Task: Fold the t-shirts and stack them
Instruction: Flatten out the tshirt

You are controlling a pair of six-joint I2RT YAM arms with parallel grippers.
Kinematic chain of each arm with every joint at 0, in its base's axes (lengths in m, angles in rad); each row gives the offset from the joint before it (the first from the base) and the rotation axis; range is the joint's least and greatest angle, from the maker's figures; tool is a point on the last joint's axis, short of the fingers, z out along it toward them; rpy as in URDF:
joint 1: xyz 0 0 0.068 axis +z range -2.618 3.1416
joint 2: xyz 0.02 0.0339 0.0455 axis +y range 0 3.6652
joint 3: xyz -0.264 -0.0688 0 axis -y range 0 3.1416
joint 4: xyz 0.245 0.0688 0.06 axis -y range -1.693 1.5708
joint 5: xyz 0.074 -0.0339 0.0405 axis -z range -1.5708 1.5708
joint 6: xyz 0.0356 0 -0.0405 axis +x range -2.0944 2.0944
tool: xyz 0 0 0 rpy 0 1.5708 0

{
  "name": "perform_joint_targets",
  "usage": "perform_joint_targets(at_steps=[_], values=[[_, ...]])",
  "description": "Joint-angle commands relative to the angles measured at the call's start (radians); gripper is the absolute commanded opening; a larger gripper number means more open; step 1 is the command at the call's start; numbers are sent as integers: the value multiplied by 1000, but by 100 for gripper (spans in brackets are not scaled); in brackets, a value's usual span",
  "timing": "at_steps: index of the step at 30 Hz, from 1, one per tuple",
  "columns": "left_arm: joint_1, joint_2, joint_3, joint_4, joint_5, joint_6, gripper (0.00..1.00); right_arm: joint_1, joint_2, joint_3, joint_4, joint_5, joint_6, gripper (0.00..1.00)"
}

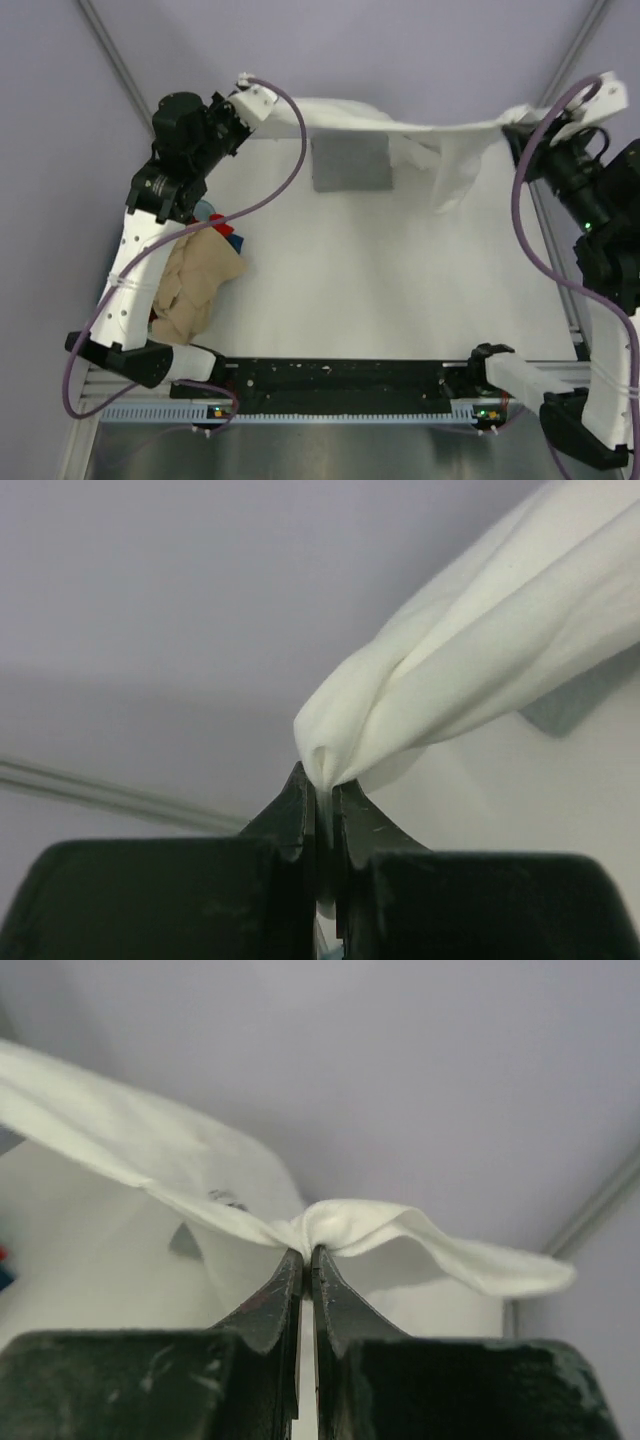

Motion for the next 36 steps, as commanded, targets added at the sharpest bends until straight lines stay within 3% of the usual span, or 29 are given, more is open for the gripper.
perform_joint_targets(at_steps=[1, 6, 8, 11, 13, 17, 19, 22, 28, 32, 36], values=[[39, -86, -314, -12, -105, 65, 0, 132, -94, -385, -44, -418, -29, 0], [65, -141, -742, 93, -213, 89, 0, 534, -69, -809, -42, -262, 61, 0], [68, -143, -932, 170, -261, 122, 0, 663, 60, -907, 2, -230, 174, 0], [71, -135, -1083, 230, -296, 123, 0, 835, 261, -924, 16, -194, 236, 1], [75, -134, -1129, 219, -292, 103, 0, 909, 349, -904, 16, -190, 267, 25], [82, -151, -1166, 195, -292, 88, 0, 937, 334, -890, 18, -139, 322, 43], [82, -169, -1178, 189, -286, 85, 0, 915, 262, -901, 18, -52, 362, 53], [83, -181, -1189, 189, -277, 83, 0, 816, 157, -952, 18, 52, 468, 61], [83, -181, -1180, 156, -251, 53, 0, 405, 9, -1166, 43, 258, 762, 73], [83, -186, -1181, 143, -234, 50, 0, 113, -12, -1304, 236, 255, 833, 74], [83, -189, -1181, 138, -220, 51, 0, -3, 108, -1355, 375, 205, 844, 67]])
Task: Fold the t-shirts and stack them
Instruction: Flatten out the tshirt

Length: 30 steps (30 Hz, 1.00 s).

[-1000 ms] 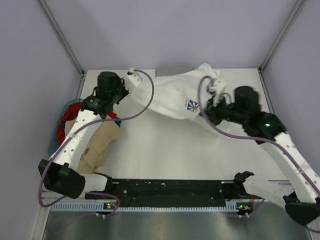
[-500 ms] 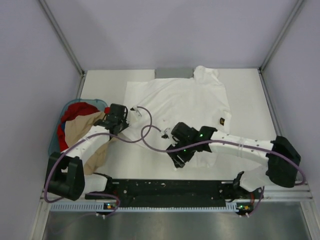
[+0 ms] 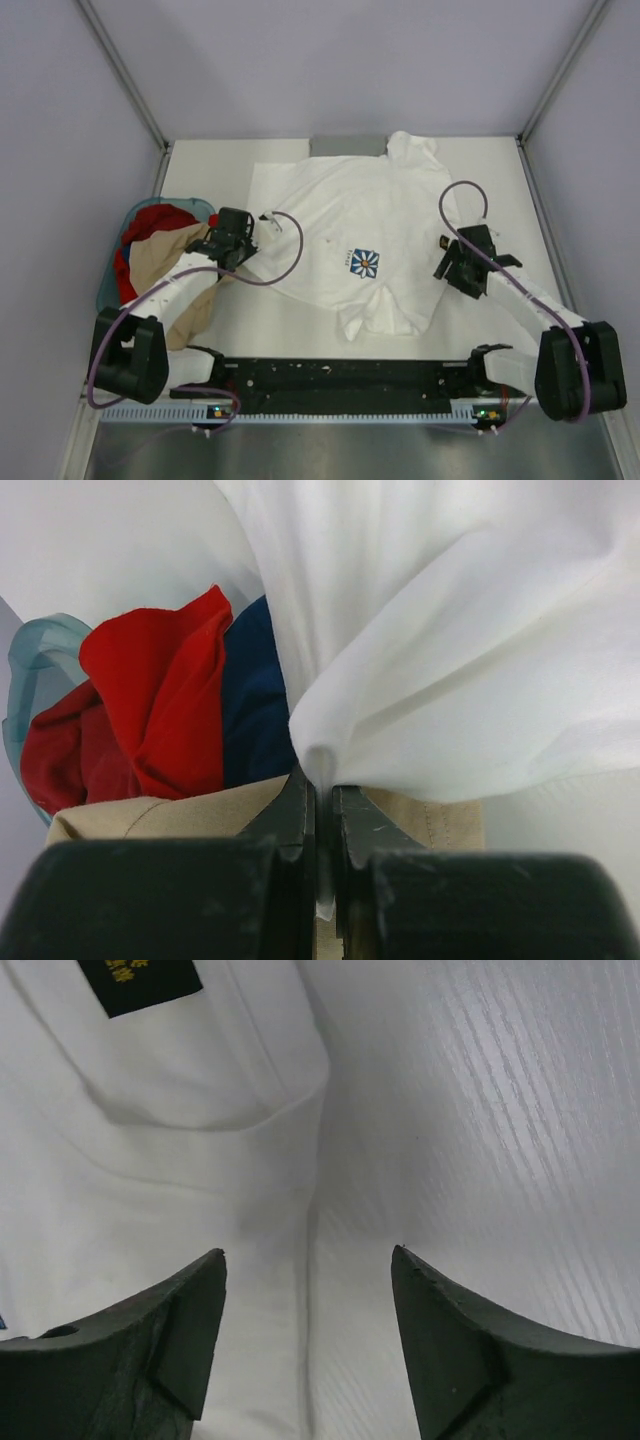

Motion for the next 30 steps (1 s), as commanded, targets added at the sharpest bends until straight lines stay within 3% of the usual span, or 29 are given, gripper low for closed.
perform_joint_targets(at_steps=[1, 6, 9, 14, 17, 18, 20, 21, 22, 25, 27, 30], values=[[7, -35, -3, -8, 17, -17, 0, -85, 137, -14, 208, -49, 64, 63], [6, -18, -3, -10, 29, -17, 0, -160, 297, -13, 318, -197, 76, 30], [6, -7, 10, -40, 77, -19, 0, -259, 326, -8, 355, -248, 71, 0], [-10, -27, 36, -174, 273, 18, 0, -488, 269, 18, 343, -251, 65, 0], [-49, -51, 33, -258, 382, 56, 0, -542, 228, 39, 314, -204, 45, 2], [-62, -53, 26, -279, 407, 71, 0, -542, 225, 48, 296, -192, 32, 13], [-86, -51, 1, -295, 414, 90, 0, -543, 229, 79, 257, -193, 7, 50], [-99, -45, -9, -303, 411, 99, 0, -542, 226, 97, 228, -191, -7, 59], [-105, -36, -20, -306, 401, 104, 3, -542, 217, 116, 204, -201, -30, 62], [-108, -27, -42, -271, 303, 108, 11, -478, 113, 157, 154, -192, -117, 64], [-105, -33, -52, -209, 217, 108, 13, -336, 56, 196, 98, -138, -183, 62], [-96, -42, -36, -136, 103, 95, 11, -156, 44, 236, -20, -159, -226, 47]])
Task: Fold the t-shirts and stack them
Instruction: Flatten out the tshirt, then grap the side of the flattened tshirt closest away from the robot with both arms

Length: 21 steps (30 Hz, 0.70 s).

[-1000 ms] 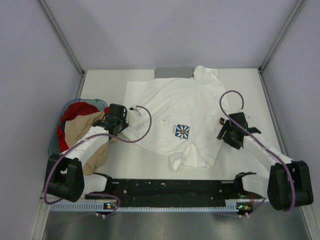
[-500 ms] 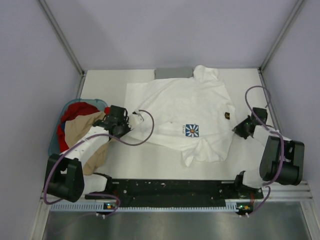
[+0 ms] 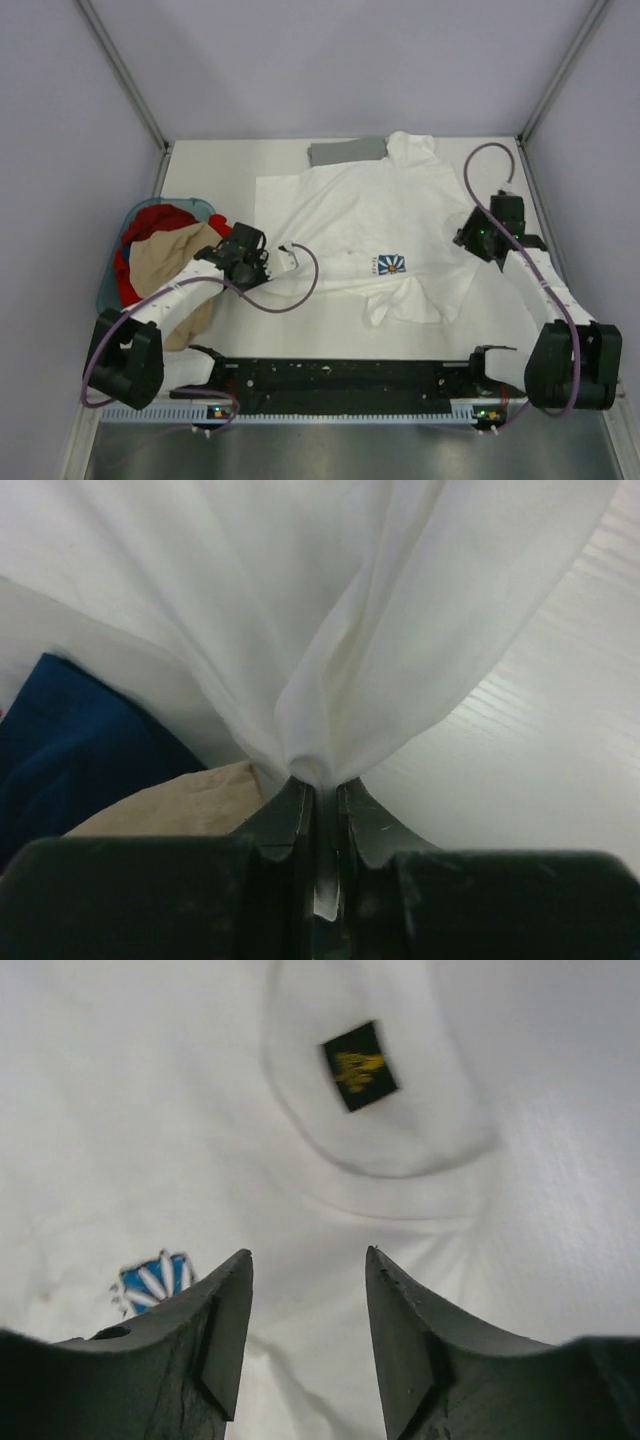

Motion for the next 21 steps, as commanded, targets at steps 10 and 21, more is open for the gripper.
perform_joint_targets(at_steps=[10, 21], values=[[18, -23, 50, 38, -71, -32, 3, 513, 103, 62, -139, -153, -43, 46], [17, -33, 51, 21, -74, -44, 4, 533, 258, 42, -96, -106, -25, 43]])
